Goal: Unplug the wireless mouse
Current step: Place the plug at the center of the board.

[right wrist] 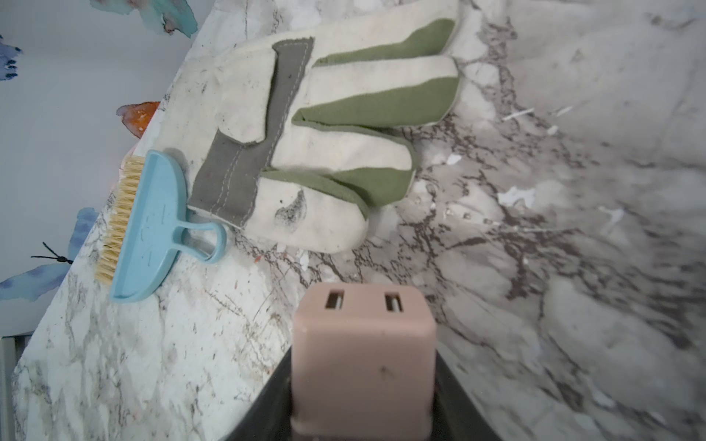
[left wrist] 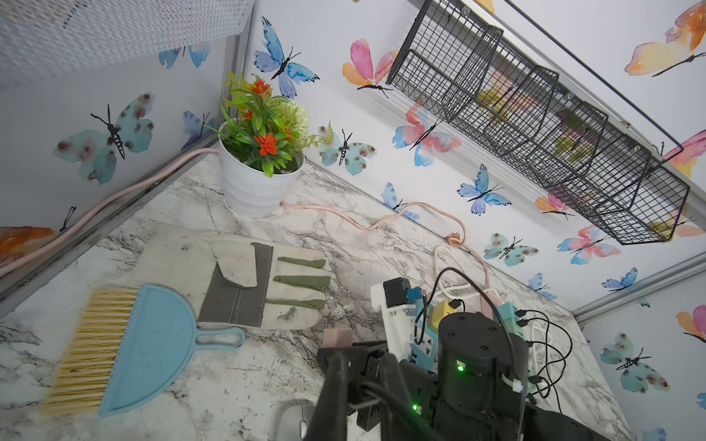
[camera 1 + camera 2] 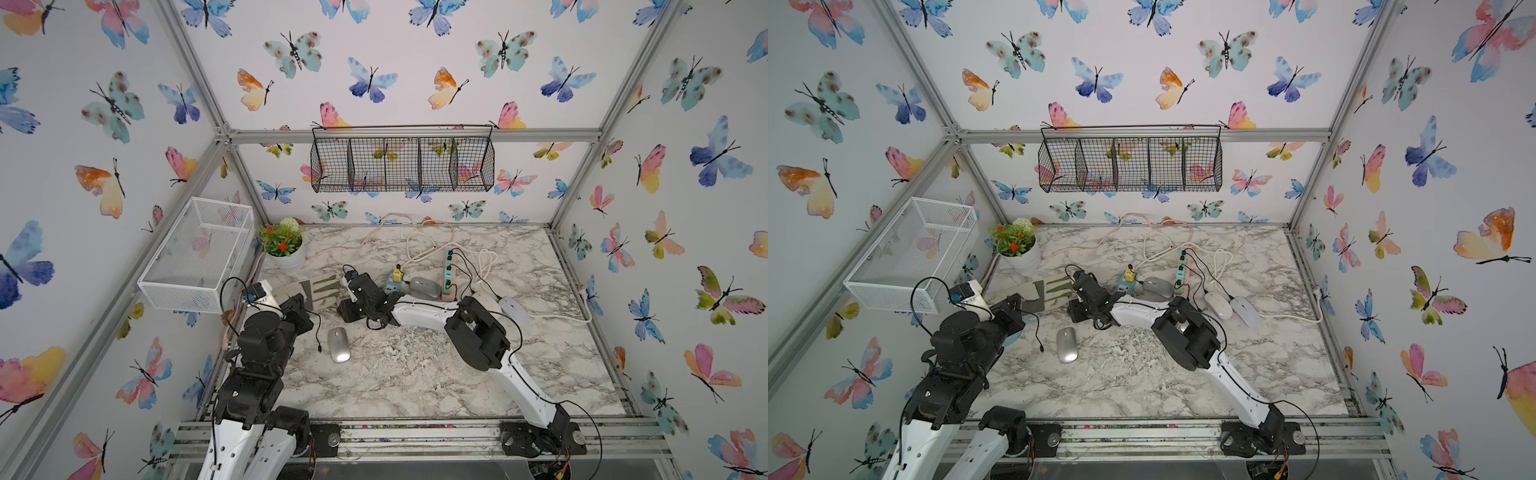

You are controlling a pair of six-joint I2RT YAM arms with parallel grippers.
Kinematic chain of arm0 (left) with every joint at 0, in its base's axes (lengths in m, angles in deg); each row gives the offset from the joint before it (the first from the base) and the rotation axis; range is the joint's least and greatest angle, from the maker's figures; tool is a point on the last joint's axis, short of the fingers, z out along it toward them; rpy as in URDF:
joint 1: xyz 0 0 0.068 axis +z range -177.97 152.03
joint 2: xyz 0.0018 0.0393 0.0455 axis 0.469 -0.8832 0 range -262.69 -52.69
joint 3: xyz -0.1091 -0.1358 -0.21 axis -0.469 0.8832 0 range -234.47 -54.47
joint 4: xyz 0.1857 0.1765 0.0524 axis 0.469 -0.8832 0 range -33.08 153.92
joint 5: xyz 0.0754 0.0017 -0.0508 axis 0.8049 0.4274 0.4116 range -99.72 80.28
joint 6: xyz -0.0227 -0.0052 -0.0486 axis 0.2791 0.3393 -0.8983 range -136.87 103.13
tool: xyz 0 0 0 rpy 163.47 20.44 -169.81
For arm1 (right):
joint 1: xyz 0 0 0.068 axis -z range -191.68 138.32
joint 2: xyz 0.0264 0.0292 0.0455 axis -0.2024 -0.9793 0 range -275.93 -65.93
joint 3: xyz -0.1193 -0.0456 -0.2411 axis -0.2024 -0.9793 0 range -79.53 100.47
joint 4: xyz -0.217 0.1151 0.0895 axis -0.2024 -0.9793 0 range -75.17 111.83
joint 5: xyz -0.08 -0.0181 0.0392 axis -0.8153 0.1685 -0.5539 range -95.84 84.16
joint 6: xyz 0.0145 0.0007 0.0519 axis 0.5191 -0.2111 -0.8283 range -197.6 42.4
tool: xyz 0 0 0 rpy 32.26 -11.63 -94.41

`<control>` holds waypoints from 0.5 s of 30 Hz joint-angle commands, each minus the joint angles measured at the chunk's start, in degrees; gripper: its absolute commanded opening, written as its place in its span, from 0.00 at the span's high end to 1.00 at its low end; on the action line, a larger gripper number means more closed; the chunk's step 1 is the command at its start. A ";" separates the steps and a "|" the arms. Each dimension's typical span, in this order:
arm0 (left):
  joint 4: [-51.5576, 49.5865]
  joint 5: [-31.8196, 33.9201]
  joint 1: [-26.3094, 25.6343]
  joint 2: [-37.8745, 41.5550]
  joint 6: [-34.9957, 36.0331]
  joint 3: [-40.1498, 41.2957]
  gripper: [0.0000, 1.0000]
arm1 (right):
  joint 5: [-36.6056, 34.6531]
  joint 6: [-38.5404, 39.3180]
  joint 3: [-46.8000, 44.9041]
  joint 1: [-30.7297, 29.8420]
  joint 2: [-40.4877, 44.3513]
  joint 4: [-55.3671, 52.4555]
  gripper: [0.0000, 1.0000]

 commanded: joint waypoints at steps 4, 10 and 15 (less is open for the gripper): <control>0.13 1.05 0.20 0.55 0.03 0.68 1.00 | -0.27 -0.38 0.60 -0.43 -1.27 -3.67 0.52; -0.08 0.74 0.21 0.48 -0.07 0.51 1.00 | -0.03 1.46 -1.83 -0.43 2.59 -2.08 0.37; 0.41 -0.56 0.22 -0.19 -0.15 -0.16 1.00 | -0.69 3.24 -9.93 -0.43 11.80 2.93 0.36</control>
